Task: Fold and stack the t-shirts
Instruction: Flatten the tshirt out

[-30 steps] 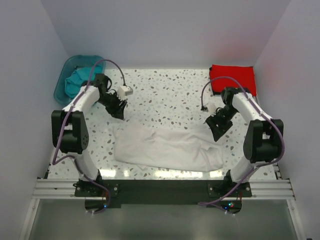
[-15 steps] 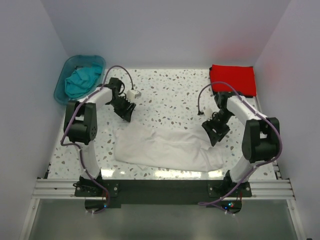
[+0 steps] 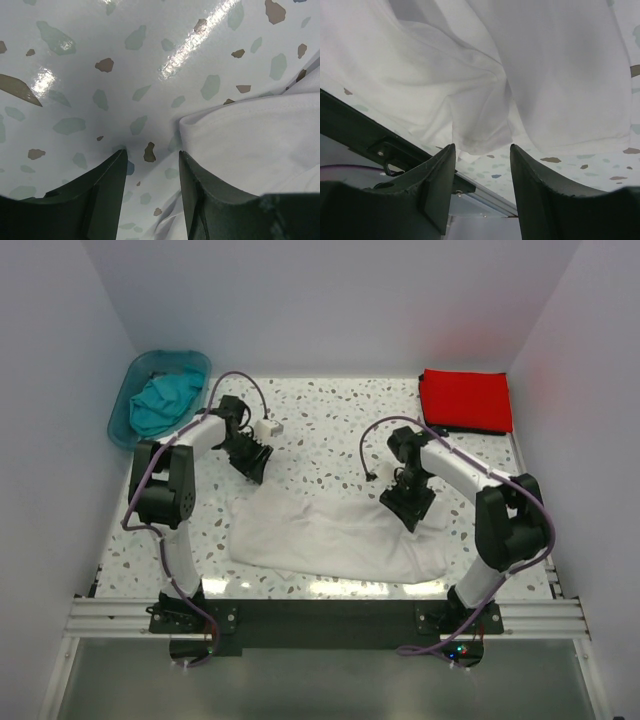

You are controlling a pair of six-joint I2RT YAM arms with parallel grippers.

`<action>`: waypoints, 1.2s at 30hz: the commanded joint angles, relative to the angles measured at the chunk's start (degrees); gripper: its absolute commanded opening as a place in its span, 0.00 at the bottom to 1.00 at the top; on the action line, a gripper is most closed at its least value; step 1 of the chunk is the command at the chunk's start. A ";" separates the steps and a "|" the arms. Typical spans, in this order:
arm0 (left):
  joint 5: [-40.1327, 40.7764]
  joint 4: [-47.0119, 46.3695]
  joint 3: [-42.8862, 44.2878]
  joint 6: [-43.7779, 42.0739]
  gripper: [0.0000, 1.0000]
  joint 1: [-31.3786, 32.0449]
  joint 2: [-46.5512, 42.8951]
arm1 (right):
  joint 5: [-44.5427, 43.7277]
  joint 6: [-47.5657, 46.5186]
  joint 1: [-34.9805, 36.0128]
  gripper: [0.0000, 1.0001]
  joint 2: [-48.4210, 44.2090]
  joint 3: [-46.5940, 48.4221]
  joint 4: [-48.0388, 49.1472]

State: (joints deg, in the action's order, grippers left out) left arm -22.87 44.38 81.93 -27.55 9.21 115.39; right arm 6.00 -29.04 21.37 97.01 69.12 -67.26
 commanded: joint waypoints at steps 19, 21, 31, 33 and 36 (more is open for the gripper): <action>-0.86 -1.93 2.18 1.71 0.54 0.81 0.53 | -0.81 1.97 2.63 0.43 2.39 -1.79 -0.50; -0.77 -1.75 2.27 1.80 0.55 0.89 0.53 | -1.60 1.88 2.72 0.43 2.48 -2.41 0.20; -2.26 -0.88 4.11 2.59 0.54 0.81 2.03 | -3.89 1.18 2.63 0.00 1.51 -2.76 0.29; -3.14 -0.44 5.43 3.03 0.54 0.81 2.90 | -3.72 1.09 2.63 0.00 0.99 -2.68 0.03; -5.76 0.96 6.84 2.94 0.54 0.81 4.05 | -3.80 1.09 2.63 0.00 0.46 -2.59 -0.32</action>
State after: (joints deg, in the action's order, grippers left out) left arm -24.64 44.58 86.02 -25.56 9.78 118.21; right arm 3.53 -27.86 23.73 99.42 66.28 -66.98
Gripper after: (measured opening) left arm 0.545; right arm 0.023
